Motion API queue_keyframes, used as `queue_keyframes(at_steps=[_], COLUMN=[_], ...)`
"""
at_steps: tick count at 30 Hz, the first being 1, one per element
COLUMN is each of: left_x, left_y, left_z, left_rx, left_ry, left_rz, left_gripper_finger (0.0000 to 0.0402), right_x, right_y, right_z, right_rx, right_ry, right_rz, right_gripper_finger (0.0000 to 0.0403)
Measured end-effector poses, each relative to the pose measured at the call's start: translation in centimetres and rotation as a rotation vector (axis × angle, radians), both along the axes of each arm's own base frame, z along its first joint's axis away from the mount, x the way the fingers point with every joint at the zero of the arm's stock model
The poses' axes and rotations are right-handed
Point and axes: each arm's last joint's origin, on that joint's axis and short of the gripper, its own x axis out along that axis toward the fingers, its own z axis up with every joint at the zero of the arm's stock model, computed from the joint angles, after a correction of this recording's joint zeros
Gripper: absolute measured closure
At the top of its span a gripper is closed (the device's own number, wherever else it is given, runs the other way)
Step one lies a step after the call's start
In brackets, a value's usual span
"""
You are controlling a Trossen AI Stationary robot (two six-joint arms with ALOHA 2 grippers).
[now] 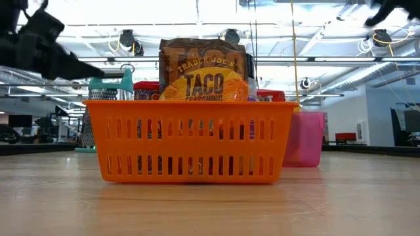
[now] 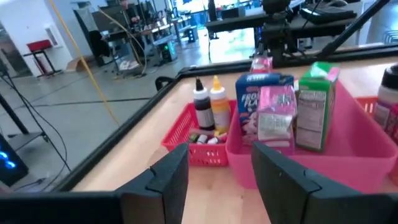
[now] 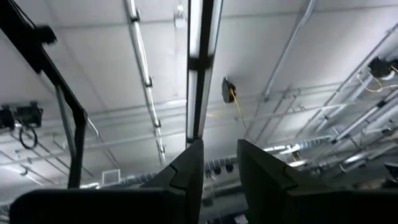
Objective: Pick & Place Kitchen Items
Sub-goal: Return to Home Position
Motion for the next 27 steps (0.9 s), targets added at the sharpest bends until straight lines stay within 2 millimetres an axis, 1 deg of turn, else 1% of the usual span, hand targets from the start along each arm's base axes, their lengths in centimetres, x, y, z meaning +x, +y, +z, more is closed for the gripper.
queue_keyframes(at_steps=[1, 2, 4, 5, 8, 12, 14, 21, 25, 27], left_x=[0.1, 0.1, 0.2, 0.2, 0.2, 0.5, 0.6, 1.0, 1.1, 1.1], left_y=[0.1, 0.1, 0.2, 0.2, 0.4, 0.6, 0.6, 0.7, 0.7, 0.7], left_z=[-0.5, -0.4, -0.4, -0.4, -0.6, -0.9, -1.0, -1.6, -1.7, -1.8], left_rx=[-0.003, -0.013, -0.016, -0.011, -0.004, -0.065, -0.093, -0.104, -0.114, -0.117], left_ry=[0.002, -0.005, 0.004, 0.002, 0.017, 0.040, 0.052, 0.115, 0.127, 0.132], left_rz=[-0.003, -0.007, -0.050, -0.067, -0.056, -0.033, -0.035, 0.009, 0.012, 0.013], left_gripper_finger=[0.0229, 0.0229, 0.0229, 0.0229, 0.0229, 0.0229, 0.0229, 0.0229, 0.0229, 0.0229], right_x=[0.4, 0.8, 0.8, 1.0, 2.7, 3.7, 4.4, 5.2, 5.2, 5.2], right_y=[-0.1, -0.1, -0.1, -0.2, -0.4, -0.6, -0.7, -0.7, -0.7, -0.7], right_z=[-1.0, -2.1, -2.4, -2.6, -4.0, -5.5, -6.7, -9.3, -10.0, -10.0], right_rx=[0.003, 0.007, 0.001, 0.012, 0.054, 0.085, 0.098, 0.122, 0.128, 0.127], right_ry=[0.015, 0.032, 0.009, 0.035, 0.264, 0.448, 0.596, 0.874, 0.943, 0.945], right_rz=[-0.004, -0.009, -0.008, -0.015, -0.031, -0.044, -0.046, -0.050, -0.050, -0.049], right_gripper_finger=[0.0314, 0.0314, 0.0314, 0.0314, 0.0314, 0.0314, 0.0314, 0.0314, 0.0314, 0.0314])
